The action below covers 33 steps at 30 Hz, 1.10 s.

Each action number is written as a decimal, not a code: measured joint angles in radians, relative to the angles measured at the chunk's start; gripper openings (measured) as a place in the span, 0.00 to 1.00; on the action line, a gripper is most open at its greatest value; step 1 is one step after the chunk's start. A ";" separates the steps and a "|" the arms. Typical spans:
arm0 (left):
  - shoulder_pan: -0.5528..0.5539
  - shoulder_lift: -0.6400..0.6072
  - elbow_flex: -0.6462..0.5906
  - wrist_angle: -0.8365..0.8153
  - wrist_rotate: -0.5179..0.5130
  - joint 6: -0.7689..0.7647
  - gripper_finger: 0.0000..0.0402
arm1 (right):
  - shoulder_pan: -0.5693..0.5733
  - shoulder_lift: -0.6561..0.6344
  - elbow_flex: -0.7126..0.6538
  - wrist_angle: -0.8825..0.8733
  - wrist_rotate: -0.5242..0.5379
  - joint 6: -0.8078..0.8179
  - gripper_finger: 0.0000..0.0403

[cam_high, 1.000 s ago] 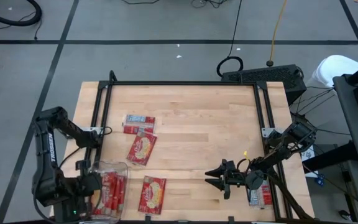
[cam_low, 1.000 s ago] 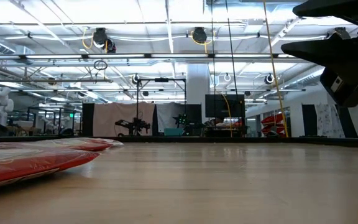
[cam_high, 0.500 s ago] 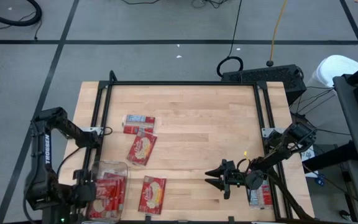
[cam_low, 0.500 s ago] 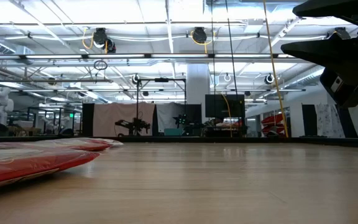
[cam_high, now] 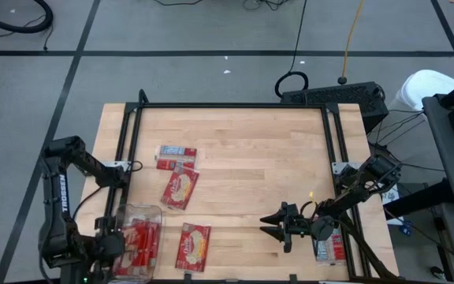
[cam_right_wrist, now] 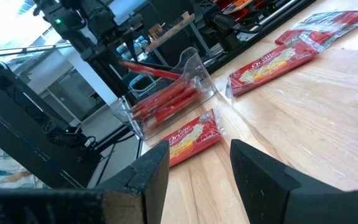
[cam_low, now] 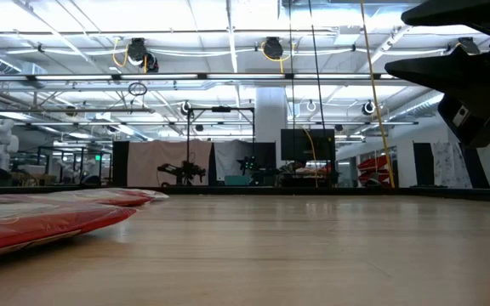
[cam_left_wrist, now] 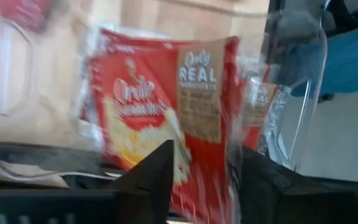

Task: Sort popcorn bags into baskets
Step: Put the popcorn bag into the transparent bin

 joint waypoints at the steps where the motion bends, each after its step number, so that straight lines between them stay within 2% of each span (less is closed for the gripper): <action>1: 0.000 0.000 -0.010 0.016 0.013 -0.002 0.41 | 0.000 0.000 0.000 0.000 0.000 0.001 0.41; 6: -0.001 0.000 -0.029 0.125 0.026 -0.003 0.53 | 0.000 0.000 0.000 -0.004 0.000 0.005 0.41; 11: 0.006 0.000 -0.029 0.188 0.018 -0.001 0.55 | 0.000 0.000 0.000 -0.003 0.000 0.007 0.41; 13: 0.014 0.000 -0.031 0.174 -0.019 -0.001 0.53 | 0.000 0.000 0.000 -0.003 0.000 0.007 0.41; 20: 0.047 0.000 -0.036 0.146 -0.251 0.061 0.38 | 0.000 0.000 0.006 -0.003 0.000 0.014 0.41; 24: 0.085 0.006 -0.036 0.147 -0.353 0.164 0.27 | 0.005 0.000 0.104 -0.060 0.000 -0.010 0.41; 29: 0.158 0.006 -0.036 0.161 -0.538 0.286 0.18 | -0.016 -0.005 0.281 -0.308 -0.031 -0.123 0.41; 33: 0.218 0.006 -0.036 0.178 -0.660 0.357 0.14 | -0.041 -0.057 0.405 -0.648 -0.112 -0.073 0.41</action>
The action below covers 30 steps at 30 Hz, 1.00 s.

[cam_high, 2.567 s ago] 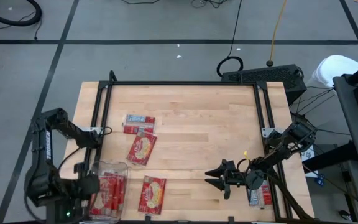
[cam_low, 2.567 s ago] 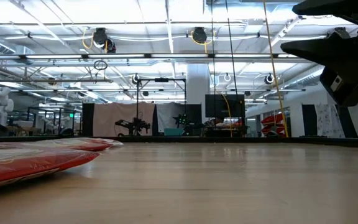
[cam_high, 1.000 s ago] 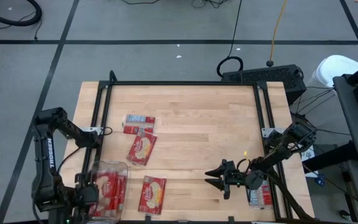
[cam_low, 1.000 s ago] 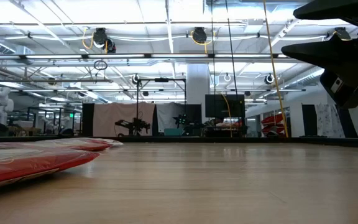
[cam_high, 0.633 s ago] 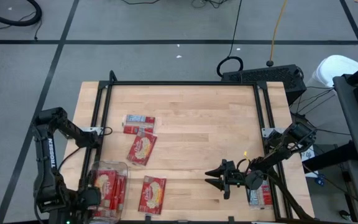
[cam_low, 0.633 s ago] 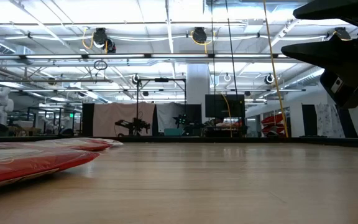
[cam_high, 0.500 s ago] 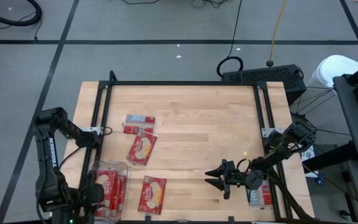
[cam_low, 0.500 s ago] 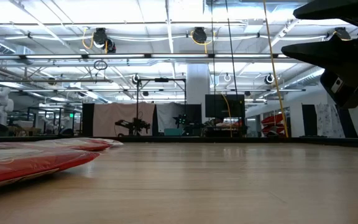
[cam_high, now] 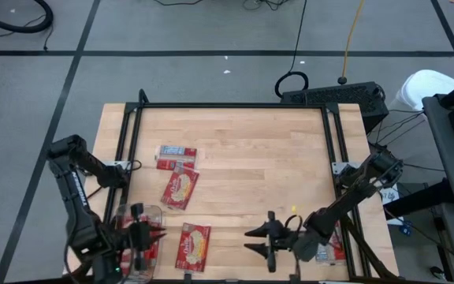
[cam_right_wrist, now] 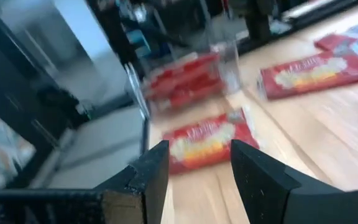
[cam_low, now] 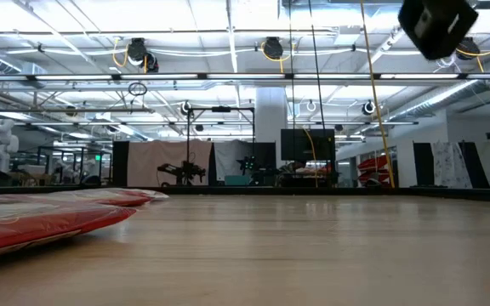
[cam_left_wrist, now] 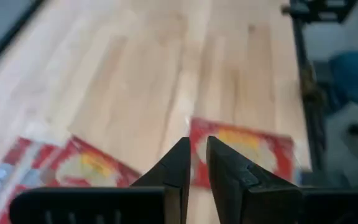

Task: Sort popcorn bags into baskets
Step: Put the popcorn bag into the transparent bin

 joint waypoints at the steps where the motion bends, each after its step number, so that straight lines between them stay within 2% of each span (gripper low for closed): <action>1: 0.015 0.000 0.000 0.012 -0.014 0.013 0.13 | -0.006 -0.017 0.030 -0.104 -0.020 0.022 0.41; 4: 0.057 0.000 0.000 0.058 -0.036 0.057 0.13 | -0.029 -0.058 0.123 -0.406 -0.077 0.074 0.41; 7: 0.089 0.000 -0.003 0.118 -0.089 0.091 0.13 | -0.054 -0.080 0.202 -0.595 -0.104 0.056 0.41; 11: 0.134 0.000 -0.030 0.216 -0.155 0.176 0.13 | -0.099 -0.078 0.229 -0.665 -0.127 -0.058 0.41; 15: 0.173 0.000 -0.081 0.314 -0.160 0.198 0.13 | -0.135 -0.081 0.231 -0.715 -0.130 -0.108 0.41; 17: 0.192 0.000 -0.119 0.385 -0.159 0.204 0.13 | -0.141 -0.098 0.231 -0.797 -0.163 -0.094 0.41; 21: 0.228 0.000 -0.200 0.526 -0.158 0.245 0.13 | -0.142 -0.141 0.252 -1.025 -0.282 0.031 0.41; 25: 0.275 0.000 -0.261 0.657 -0.158 0.329 0.13 | -0.116 -0.163 0.265 -1.288 -0.351 0.264 0.41; 30: 0.338 0.000 -0.289 0.747 -0.152 0.405 0.13 | -0.063 -0.164 0.267 -1.582 -0.518 0.482 0.41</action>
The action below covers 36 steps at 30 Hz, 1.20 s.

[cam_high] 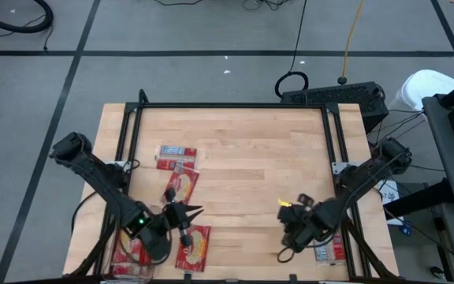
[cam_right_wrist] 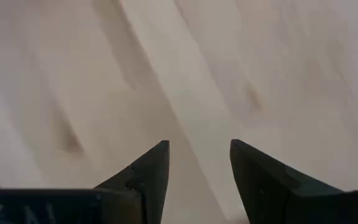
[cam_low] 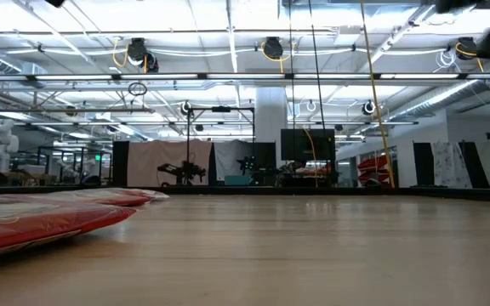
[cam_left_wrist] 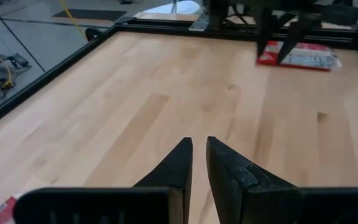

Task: Sort popcorn bags into baskets
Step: Put the popcorn bag into the transparent bin

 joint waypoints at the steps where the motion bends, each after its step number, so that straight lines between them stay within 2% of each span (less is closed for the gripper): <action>1: 0.012 0.000 -0.002 0.013 0.004 0.007 0.13 | 0.012 0.001 0.000 -0.051 -0.025 0.025 0.41; 7: 0.062 0.000 -0.004 0.066 0.076 0.070 0.13 | 0.092 0.001 -0.002 -0.260 -0.128 0.154 0.43; 12: 0.075 0.000 -0.004 0.079 0.091 0.095 0.13 | 0.117 0.002 -0.047 -0.261 -0.164 0.253 0.49; 20: 0.086 0.000 -0.004 0.090 0.098 0.095 0.13 | 0.112 0.001 -0.185 -0.144 -0.239 0.305 0.66; 25: 0.086 0.000 -0.004 0.097 0.098 0.100 0.13 | 0.109 0.001 -0.253 -0.029 -0.263 0.306 0.72; 31: 0.098 0.000 -0.004 0.101 0.098 0.115 0.13 | 0.108 -0.004 -0.348 0.162 -0.313 0.301 0.71; 36: 0.111 0.000 -0.004 0.105 0.099 0.115 0.13 | 0.107 -0.003 -0.395 0.209 -0.336 0.306 0.65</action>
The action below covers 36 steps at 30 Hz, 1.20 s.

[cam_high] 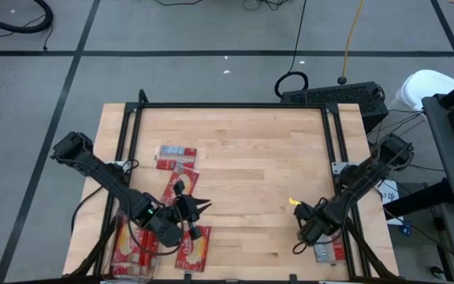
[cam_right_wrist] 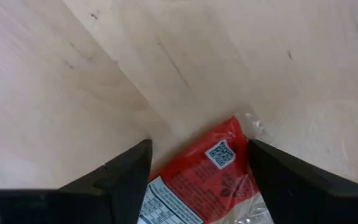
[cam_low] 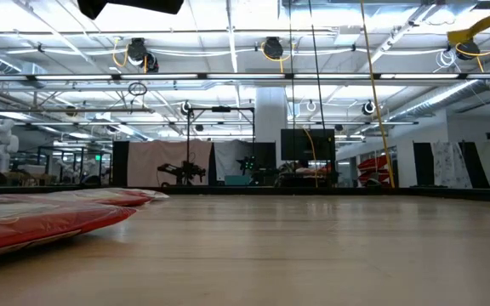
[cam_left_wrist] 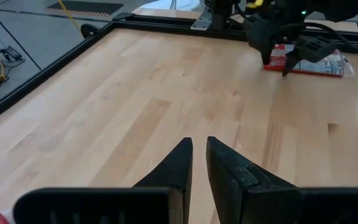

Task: Sort popcorn bags into baskets
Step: Put the popcorn bag into the transparent bin

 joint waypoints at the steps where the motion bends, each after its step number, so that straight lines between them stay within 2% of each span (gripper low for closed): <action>1: 0.002 0.000 0.000 0.000 0.000 0.000 0.13 | 0.000 0.000 0.000 0.000 -0.001 -0.003 0.62; 4: 0.005 0.000 0.000 0.000 0.003 0.000 0.13 | 0.000 0.001 0.000 0.001 -0.002 -0.023 0.53; 12: 0.005 0.000 0.000 0.000 0.003 0.000 0.13 | 0.000 0.002 -0.001 0.009 -0.007 -0.018 0.17; 16: 0.005 0.000 0.000 0.000 0.002 0.004 0.13 | -0.003 0.002 -0.001 0.034 -0.004 -0.030 0.03; 23: 0.005 0.000 0.000 0.001 0.002 0.003 0.13 | -0.019 0.001 0.029 0.100 0.082 -0.115 0.01; 28: 0.005 0.000 0.000 0.015 0.002 0.004 0.13 | -0.027 0.006 0.068 0.155 0.231 -0.257 0.01; 36: 0.005 0.004 0.000 0.022 0.007 0.004 0.13 | -0.030 0.007 0.073 0.384 0.487 -0.583 0.00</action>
